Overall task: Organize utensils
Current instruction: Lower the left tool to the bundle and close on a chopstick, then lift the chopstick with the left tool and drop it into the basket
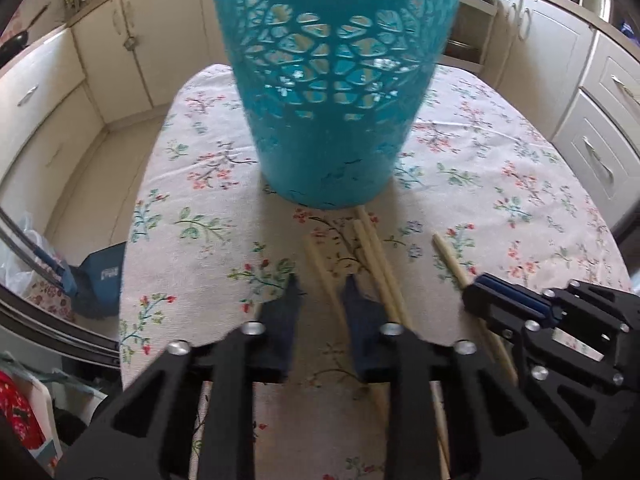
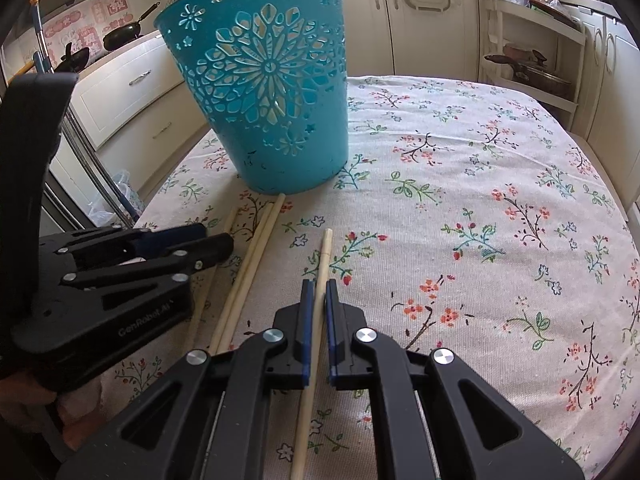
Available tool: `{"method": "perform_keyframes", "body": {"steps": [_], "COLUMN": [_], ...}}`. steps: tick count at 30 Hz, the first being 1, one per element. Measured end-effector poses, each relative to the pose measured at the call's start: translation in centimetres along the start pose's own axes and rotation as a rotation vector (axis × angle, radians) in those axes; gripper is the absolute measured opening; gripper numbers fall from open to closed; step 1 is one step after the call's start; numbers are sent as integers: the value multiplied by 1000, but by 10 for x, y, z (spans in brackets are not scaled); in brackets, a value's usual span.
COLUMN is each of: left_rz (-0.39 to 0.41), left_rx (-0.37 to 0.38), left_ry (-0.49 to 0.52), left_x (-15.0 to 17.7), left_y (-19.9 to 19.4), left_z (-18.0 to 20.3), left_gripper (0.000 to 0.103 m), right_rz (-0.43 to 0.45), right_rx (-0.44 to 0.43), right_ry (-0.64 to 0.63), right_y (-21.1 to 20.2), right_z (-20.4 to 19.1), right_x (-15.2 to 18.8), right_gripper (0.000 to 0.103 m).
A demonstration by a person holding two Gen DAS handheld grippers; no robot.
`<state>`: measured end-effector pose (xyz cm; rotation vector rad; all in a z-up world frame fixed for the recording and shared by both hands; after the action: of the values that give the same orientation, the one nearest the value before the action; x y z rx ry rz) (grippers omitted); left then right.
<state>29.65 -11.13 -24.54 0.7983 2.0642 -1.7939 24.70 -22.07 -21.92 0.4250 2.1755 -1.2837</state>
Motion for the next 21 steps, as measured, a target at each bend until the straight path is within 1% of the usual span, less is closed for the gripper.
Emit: {"method": "perform_keyframes", "body": {"steps": [1,4,6,9,13,16,20,21], "left_rz": [-12,-59,-82,-83,-50,-4,85,120], "left_rx": [32,86,105,111,134,162,213,230], "left_ry": [2,-4,-2,15,25,15,-25,-43], "left_x": [1,2,4,10,10,2,-20,-29], "left_y": [0,-2,-4,-14,-40,-66,-109,-124], "left_z": [1,-1,-3,-6,-13,-20,-34,-39], "left_gripper": [7,4,4,4,4,4,4,4], "right_rz": [0,2,2,1,2,3,5,6], "right_rx": [-2,-6,-2,6,5,8,12,13], "right_ry": [1,4,-1,-11,-10,-12,-14,-15], "right_y": [0,0,-1,-1,-1,-1,-1,-1], "right_z": [0,1,0,-1,-1,-2,-2,-2], "right_x": [0,0,0,1,1,2,2,2], "right_gripper": [7,7,7,7,7,7,7,7]}}
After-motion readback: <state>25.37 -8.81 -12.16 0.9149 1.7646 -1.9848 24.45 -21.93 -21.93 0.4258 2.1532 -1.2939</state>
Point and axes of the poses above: each gripper's, at about its wrist camera, not at the fingertips, and y roughly the way its jaws point, z to its right, x to its underside, the point moved 5 cm from there along y, roughly the way its jaws point, and after that the axes turned 14 degrees about -x, right-handed, at the moved point
